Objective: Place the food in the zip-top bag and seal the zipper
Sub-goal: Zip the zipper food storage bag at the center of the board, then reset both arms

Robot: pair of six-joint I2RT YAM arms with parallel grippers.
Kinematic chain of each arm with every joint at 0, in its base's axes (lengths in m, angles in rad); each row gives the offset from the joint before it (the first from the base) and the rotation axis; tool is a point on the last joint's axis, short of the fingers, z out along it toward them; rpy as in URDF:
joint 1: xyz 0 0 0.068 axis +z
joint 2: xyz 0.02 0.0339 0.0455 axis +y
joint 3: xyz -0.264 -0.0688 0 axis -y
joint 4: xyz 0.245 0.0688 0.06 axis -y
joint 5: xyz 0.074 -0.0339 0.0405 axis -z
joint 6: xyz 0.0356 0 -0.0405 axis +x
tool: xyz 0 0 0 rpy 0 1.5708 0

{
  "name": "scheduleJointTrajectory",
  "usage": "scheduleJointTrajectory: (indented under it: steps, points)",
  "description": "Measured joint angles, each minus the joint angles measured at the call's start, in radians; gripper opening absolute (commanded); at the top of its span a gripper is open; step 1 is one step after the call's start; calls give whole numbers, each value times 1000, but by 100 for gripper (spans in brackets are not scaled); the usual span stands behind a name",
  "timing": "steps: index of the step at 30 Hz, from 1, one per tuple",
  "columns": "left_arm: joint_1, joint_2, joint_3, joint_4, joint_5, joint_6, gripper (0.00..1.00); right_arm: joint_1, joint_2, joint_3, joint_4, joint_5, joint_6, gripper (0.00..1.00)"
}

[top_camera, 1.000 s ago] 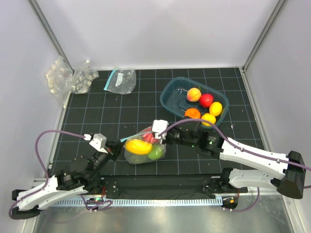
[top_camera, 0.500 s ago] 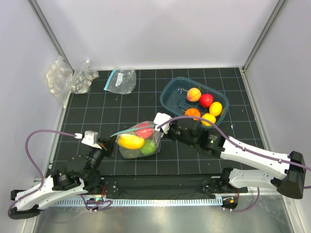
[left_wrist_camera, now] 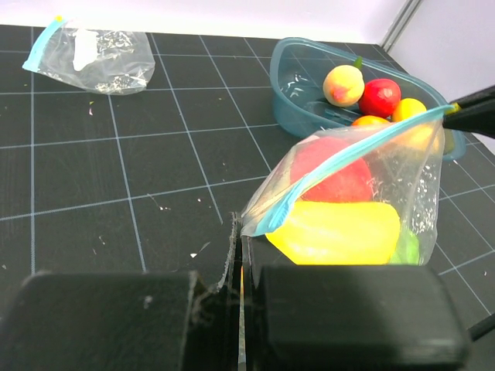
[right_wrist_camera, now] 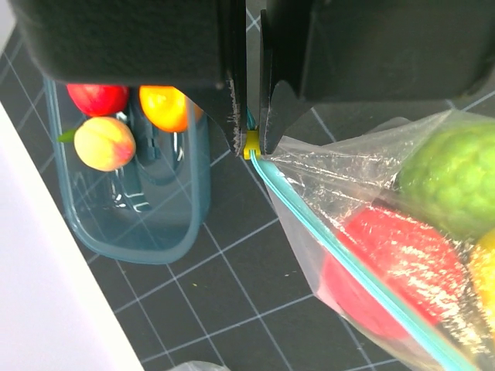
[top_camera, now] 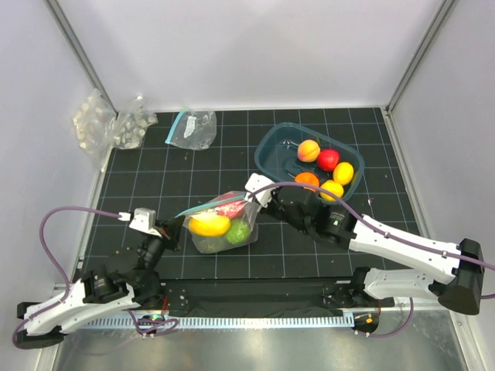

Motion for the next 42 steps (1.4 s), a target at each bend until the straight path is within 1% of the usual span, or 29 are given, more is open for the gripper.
scheduleJointTrajectory:
  steps: [7,9,11,13,15,17,20,21,23,24,26,27,28,30,33,35,36,39,42]
  points:
    - [0,0,0,-2,0,0,0,31,87,40,-19,113,-1,1]
    - [0,0,0,-4,1,0,0,37,95,40,-23,124,-1,1]
    - [0,0,0,-4,3,2,0,39,85,39,-20,121,-1,21]
    - [0,0,0,0,7,14,4,38,57,23,-2,122,-6,41]
    - [6,-5,-2,5,-4,34,7,23,-11,-20,3,139,-19,46]
    - [8,-9,-5,16,-6,53,10,6,-85,-62,12,140,-26,52]
    - [12,-11,-7,38,-7,65,25,-2,-170,-97,48,117,-33,58]
    - [12,-11,-8,47,-4,70,37,-1,-183,-100,63,105,-35,59]
    - [13,-10,-11,65,8,80,48,0,-189,-104,92,77,-37,61]
    - [12,-5,-11,77,16,84,56,0,-189,-108,108,63,-38,61]
    - [13,22,-11,99,26,85,62,0,-189,-122,135,34,-38,64]
    - [13,46,-11,110,31,88,67,0,-189,-132,151,22,-36,76]
    - [13,77,-8,114,36,90,68,0,-189,-142,168,12,-26,85]
    - [13,154,8,118,43,90,70,0,-189,-168,218,-2,0,99]
    - [13,282,71,114,50,93,76,0,-183,-191,282,10,72,100]
    - [13,355,132,108,48,97,80,0,-168,-184,310,46,147,100]
    - [13,394,167,108,40,101,84,1,-155,-168,302,74,187,100]
    - [13,504,274,112,13,115,89,0,-117,-88,261,137,287,100]
    - [13,586,367,119,-29,142,90,0,-134,-75,283,198,356,100]
